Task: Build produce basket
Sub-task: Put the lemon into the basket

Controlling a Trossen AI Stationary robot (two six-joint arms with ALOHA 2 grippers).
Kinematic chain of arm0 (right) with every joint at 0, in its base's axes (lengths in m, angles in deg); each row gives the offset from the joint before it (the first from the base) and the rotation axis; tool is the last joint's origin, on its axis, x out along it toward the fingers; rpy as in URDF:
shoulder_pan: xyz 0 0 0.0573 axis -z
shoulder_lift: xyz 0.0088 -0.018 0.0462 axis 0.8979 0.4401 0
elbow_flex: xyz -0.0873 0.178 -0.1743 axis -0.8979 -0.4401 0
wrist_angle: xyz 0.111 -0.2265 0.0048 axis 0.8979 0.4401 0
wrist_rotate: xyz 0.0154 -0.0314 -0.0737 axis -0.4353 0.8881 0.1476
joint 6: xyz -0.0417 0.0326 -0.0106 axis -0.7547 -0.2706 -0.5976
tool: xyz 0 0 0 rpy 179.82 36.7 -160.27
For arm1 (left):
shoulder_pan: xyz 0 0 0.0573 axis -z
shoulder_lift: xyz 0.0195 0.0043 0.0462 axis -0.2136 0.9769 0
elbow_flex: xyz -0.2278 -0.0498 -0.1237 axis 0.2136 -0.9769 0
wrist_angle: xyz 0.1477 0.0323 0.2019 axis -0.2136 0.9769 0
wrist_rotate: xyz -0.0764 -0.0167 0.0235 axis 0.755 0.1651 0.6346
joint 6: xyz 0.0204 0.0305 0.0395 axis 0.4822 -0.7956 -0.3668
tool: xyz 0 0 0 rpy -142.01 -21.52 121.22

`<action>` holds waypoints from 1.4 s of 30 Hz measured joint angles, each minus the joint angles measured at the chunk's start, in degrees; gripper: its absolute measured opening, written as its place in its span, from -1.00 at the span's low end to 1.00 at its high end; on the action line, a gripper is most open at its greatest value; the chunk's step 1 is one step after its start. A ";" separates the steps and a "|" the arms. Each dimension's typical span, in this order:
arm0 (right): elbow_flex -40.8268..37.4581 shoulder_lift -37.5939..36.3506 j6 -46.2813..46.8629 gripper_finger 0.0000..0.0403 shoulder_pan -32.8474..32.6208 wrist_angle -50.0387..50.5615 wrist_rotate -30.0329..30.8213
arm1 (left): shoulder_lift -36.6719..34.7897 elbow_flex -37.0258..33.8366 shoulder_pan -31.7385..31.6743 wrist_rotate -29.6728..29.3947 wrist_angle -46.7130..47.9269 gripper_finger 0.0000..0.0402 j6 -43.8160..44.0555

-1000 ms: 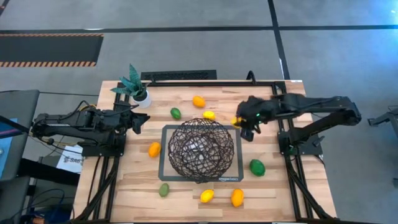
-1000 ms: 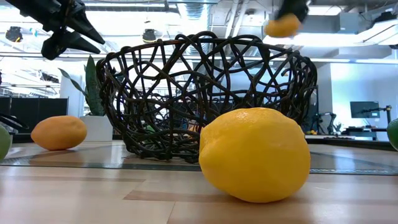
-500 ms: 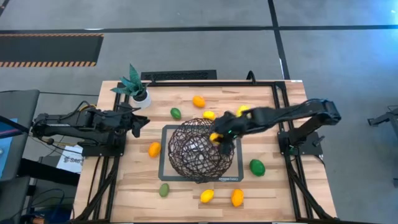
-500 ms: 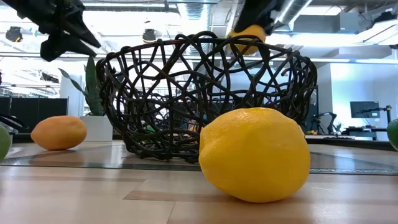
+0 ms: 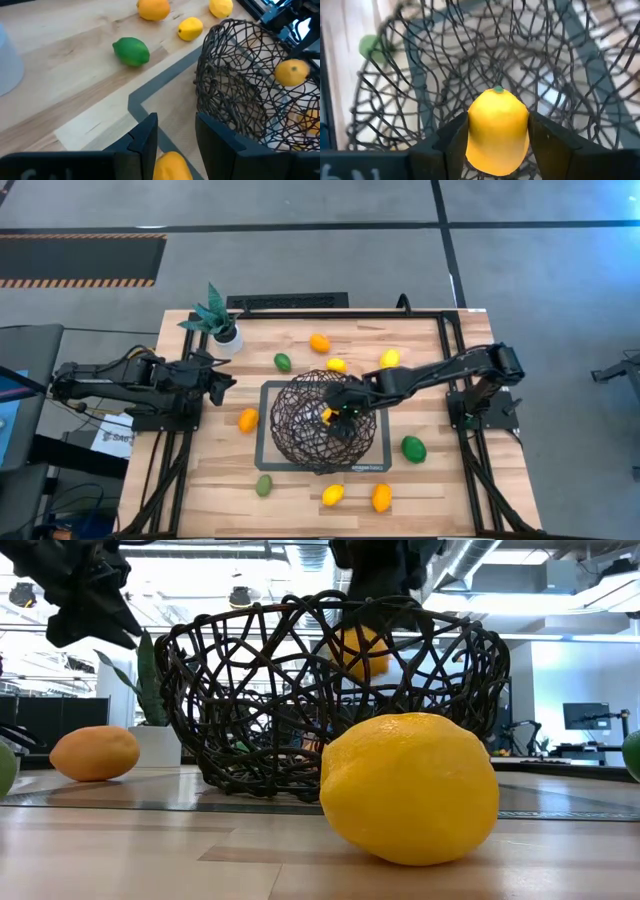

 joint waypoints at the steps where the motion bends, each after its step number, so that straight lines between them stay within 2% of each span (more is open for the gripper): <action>1: 0.87 0.00 -0.60 0.05 0.02 -0.08 0.00 | 0.00 0.00 0.00 0.00 0.28 -0.42 0.00; 7: 6.48 0.00 -3.24 0.16 1.80 5.76 0.02 | 0.00 0.00 0.00 0.09 0.69 -0.42 -0.01; 14: 7.49 -0.02 -4.05 0.29 4.19 9.81 -1.28 | 0.00 0.00 0.00 0.17 0.65 -0.42 0.00; 20: 7.55 -0.02 -4.20 0.31 4.15 9.25 -3.17 | 0.00 0.00 0.00 0.13 0.73 -0.42 0.69; 23: 9.82 0.00 -4.49 0.32 4.15 10.89 -3.21 | 1.05 0.00 0.02 -1.02 2.01 -0.43 3.85; 29: 16.41 -0.04 -7.62 0.32 4.15 14.20 -3.19 | 8.07 0.00 0.14 -2.47 3.45 -0.60 11.57; 35: 24.80 -0.09 -12.62 0.32 4.16 20.89 -2.64 | 18.13 0.00 2.38 2.70 -3.48 -0.73 13.35; 42: 34.65 -0.10 -15.03 0.32 5.40 33.11 -1.95 | 27.12 0.00 5.85 8.47 -2.79 -0.68 18.41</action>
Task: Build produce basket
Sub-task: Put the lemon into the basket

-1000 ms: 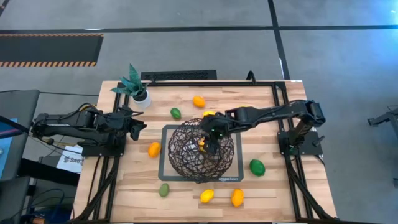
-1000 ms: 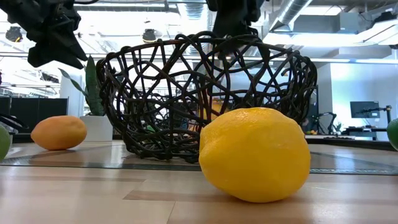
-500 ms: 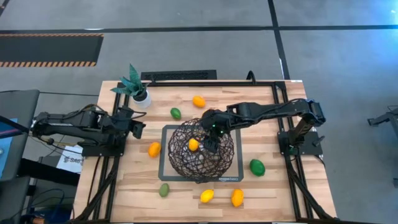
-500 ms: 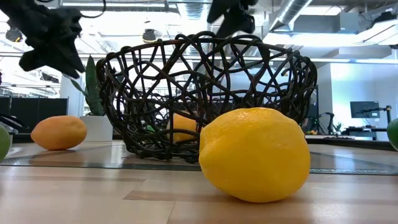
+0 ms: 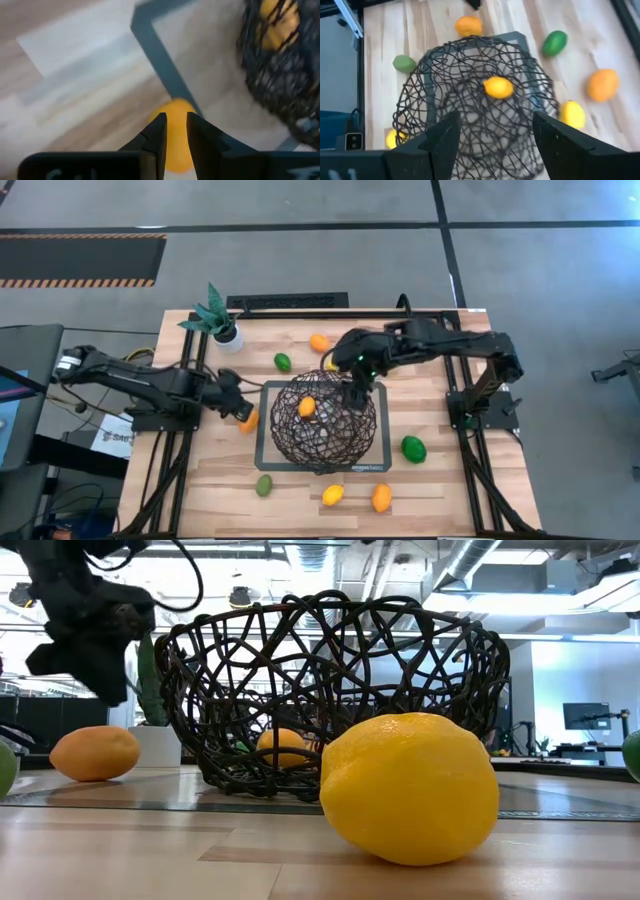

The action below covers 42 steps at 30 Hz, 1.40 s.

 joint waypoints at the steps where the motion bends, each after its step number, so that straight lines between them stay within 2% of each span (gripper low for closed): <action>1: 1.20 -0.01 -0.17 0.32 0.06 1.37 0.39 | 0.83 0.00 0.40 0.63 0.00 -0.66 0.47; 6: 6.26 0.01 -1.98 0.32 -0.17 6.50 2.22 | 2.94 0.00 1.63 1.89 -0.05 -0.55 2.18; 10: 8.41 0.01 -3.59 0.32 -0.98 8.16 4.24 | 3.29 0.00 1.62 3.50 0.41 -0.42 -0.83; 13: 8.62 -0.02 -4.01 0.32 -1.78 8.38 4.49 | 3.52 0.00 1.26 5.56 0.90 -0.28 -3.08; 20: 8.62 0.01 -3.09 0.32 -2.98 8.72 4.58 | 3.50 0.00 1.19 7.21 -0.94 0.11 -0.45; 25: 8.62 0.01 -1.27 0.32 -2.95 8.72 4.58 | 4.00 -0.07 1.19 8.00 -1.58 0.30 -3.45; 32: 8.62 0.01 -1.12 0.32 -2.93 8.65 4.60 | 10.15 -1.89 1.17 7.96 -2.51 0.38 -2.90; 37: 8.62 0.01 -1.04 0.32 -2.96 8.59 4.60 | 16.37 -1.88 1.15 8.49 -11.67 0.38 -2.85; 42: 8.62 0.01 -1.05 0.32 -2.96 9.19 4.59 | 23.29 -1.83 1.15 10.01 -13.41 0.38 -2.70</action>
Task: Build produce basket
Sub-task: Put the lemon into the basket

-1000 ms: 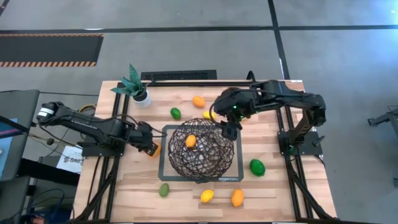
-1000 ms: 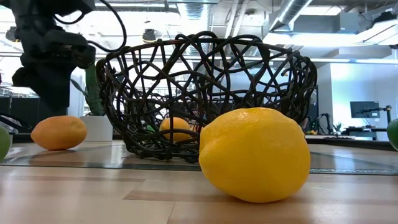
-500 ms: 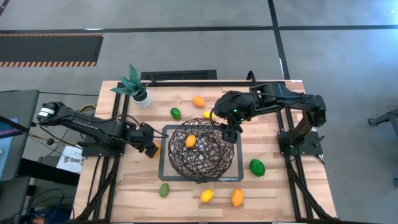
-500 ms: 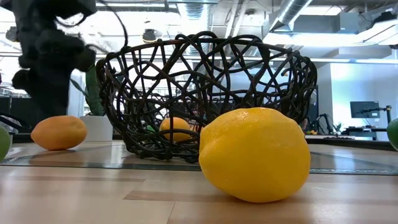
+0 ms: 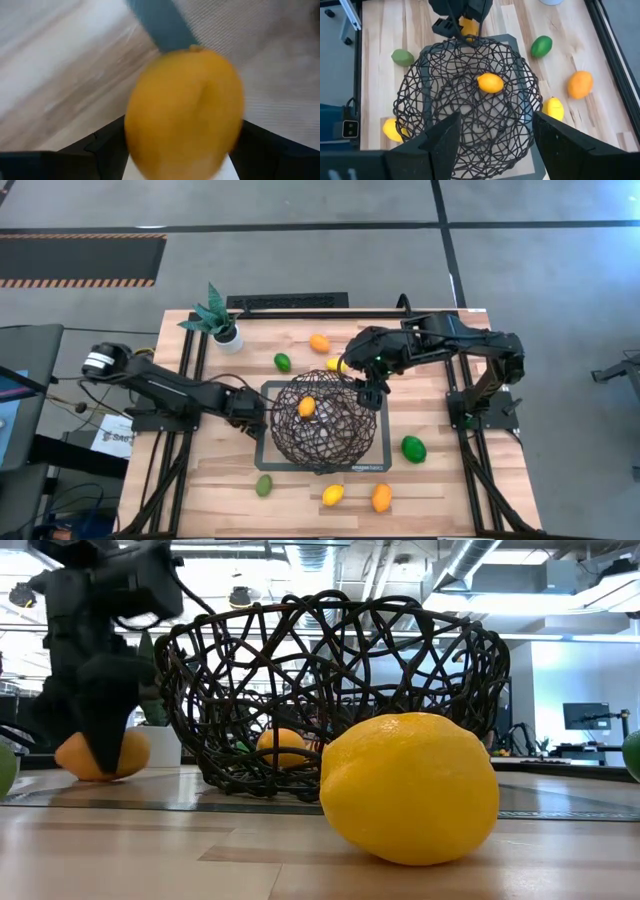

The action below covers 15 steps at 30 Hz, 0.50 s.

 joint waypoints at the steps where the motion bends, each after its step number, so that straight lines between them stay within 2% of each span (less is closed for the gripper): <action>1: 0.00 0.00 -0.02 0.32 0.00 0.17 0.00 | 1.30 0.21 0.00 0.46 -0.06 0.38 0.12; 4: 0.00 0.00 -0.01 0.32 0.00 0.42 -0.01 | 3.96 0.74 -0.04 1.59 0.32 0.31 0.37; 8: 0.00 0.00 -0.05 0.32 0.00 0.78 -0.01 | 4.42 3.64 -0.32 0.82 4.40 -0.02 -0.35; 9: 0.00 0.00 -0.04 0.32 0.00 0.80 -0.01 | 4.24 4.66 -0.71 0.85 6.01 -0.06 -0.96; 11: 0.00 0.00 -0.03 0.32 0.00 0.79 -0.01 | 2.74 6.15 -1.61 0.02 10.15 -0.06 -2.12; 15: 0.00 0.00 -0.03 0.32 0.00 0.81 -0.01 | -0.09 8.56 -3.06 -0.99 12.46 -0.06 -3.16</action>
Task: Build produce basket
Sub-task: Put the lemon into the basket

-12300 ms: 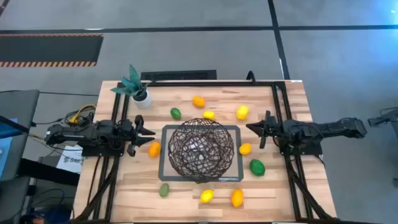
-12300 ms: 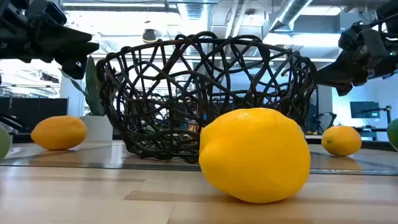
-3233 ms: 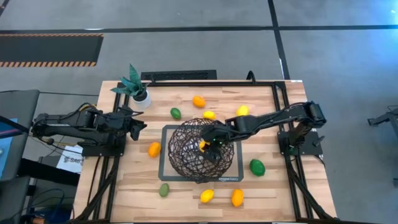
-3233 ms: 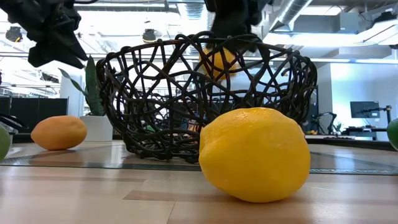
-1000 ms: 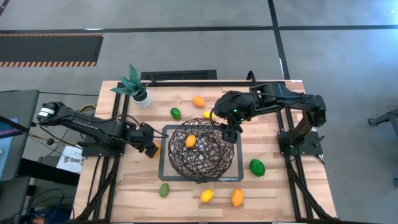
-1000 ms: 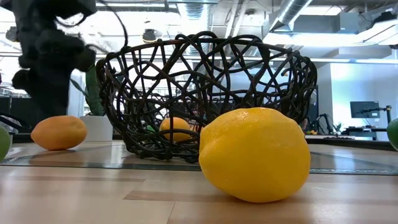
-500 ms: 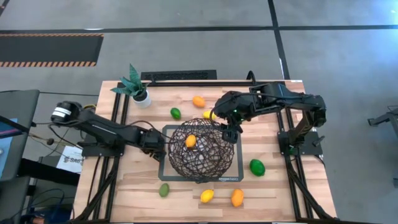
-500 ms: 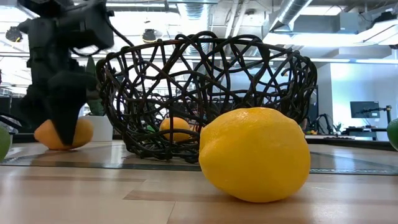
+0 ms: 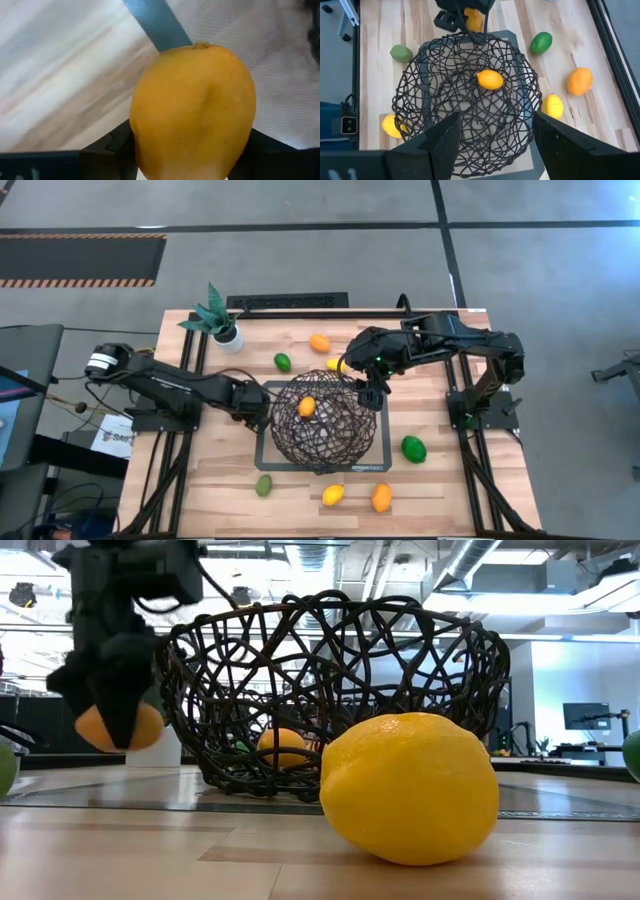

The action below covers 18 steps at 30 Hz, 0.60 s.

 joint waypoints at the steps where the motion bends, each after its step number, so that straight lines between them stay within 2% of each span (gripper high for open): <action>1: 0.00 0.00 0.00 0.32 0.00 0.04 0.00 | -0.88 0.47 -0.20 0.10 0.61 -0.06 -0.28; 6: 0.00 0.00 0.00 0.32 0.00 0.11 -0.02 | -6.53 5.16 -0.39 -1.78 3.47 -0.06 -1.67; 11: 0.00 0.00 0.00 0.32 0.53 0.28 0.22 | -10.70 14.84 -0.39 -8.48 9.93 -0.06 -3.65; 15: 0.01 -0.98 -0.01 0.32 1.90 0.15 1.57 | -9.78 23.18 -0.43 -11.75 10.03 -0.06 -11.52; 18: -0.04 -2.52 0.02 0.31 3.32 0.60 3.81 | -5.98 28.43 -0.85 -11.56 10.01 -0.06 -17.49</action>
